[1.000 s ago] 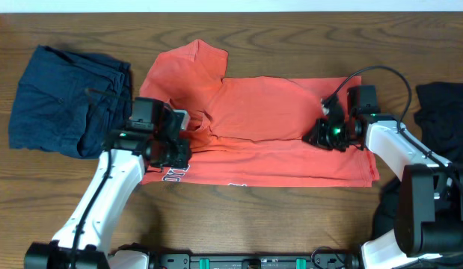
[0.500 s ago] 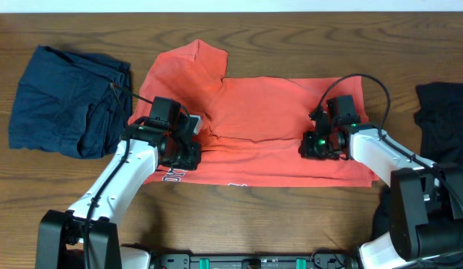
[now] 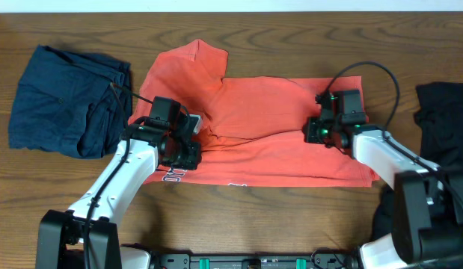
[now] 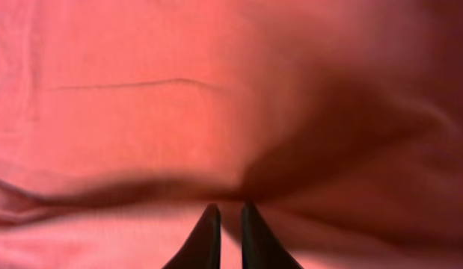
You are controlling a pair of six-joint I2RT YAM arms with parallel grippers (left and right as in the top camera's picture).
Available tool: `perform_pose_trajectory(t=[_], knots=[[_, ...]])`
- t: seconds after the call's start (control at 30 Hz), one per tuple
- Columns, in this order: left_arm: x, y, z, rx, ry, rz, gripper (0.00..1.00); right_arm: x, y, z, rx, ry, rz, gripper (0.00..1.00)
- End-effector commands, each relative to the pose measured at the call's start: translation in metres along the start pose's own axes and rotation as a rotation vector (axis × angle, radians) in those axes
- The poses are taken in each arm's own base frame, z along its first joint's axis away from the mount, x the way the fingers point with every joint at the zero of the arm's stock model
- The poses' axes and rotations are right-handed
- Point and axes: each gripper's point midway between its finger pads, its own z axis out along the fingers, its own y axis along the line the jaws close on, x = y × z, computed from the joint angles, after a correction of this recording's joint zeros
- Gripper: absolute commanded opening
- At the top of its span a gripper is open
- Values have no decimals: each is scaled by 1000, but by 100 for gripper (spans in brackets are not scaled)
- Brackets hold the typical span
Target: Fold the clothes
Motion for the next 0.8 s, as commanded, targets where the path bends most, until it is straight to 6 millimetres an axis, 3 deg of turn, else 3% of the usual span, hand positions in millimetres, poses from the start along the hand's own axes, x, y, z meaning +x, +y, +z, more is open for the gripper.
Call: perform_pose_trajectory(t=[0.0, 0.1, 0.2, 0.33, 0.4, 0.47, 0.63, 0.73, 0.77], knots=[[-6, -12, -2, 61, -13, 26, 24, -28, 19, -44, -86, -86, -70, 13], [-14, -30, -4, 162, -45, 45, 20, -18, 35, -64, -145, -64, -78, 14], [-21, -42, -2, 183, -73, 90, 16, -2, 30, -68, -107, -12, -58, 13], [-32, -34, 1, 97, -115, 106, 12, 4, 16, -66, -34, 15, -21, 11], [-48, -28, -5, 67, -171, 77, 16, -1, 16, -68, -33, -3, -23, 15], [-69, -22, -21, 40, -239, 59, 17, -12, 17, -74, -39, -23, -13, 18], [-135, -2, -85, -58, -443, 47, 38, -51, 24, -113, -48, -71, -29, 26], [-166, 9, -117, -127, -540, 51, 38, -79, 28, -138, -16, -133, -59, 29], [-174, 15, -123, -160, -566, 50, 38, -88, 28, -144, -4, -161, -65, 36]])
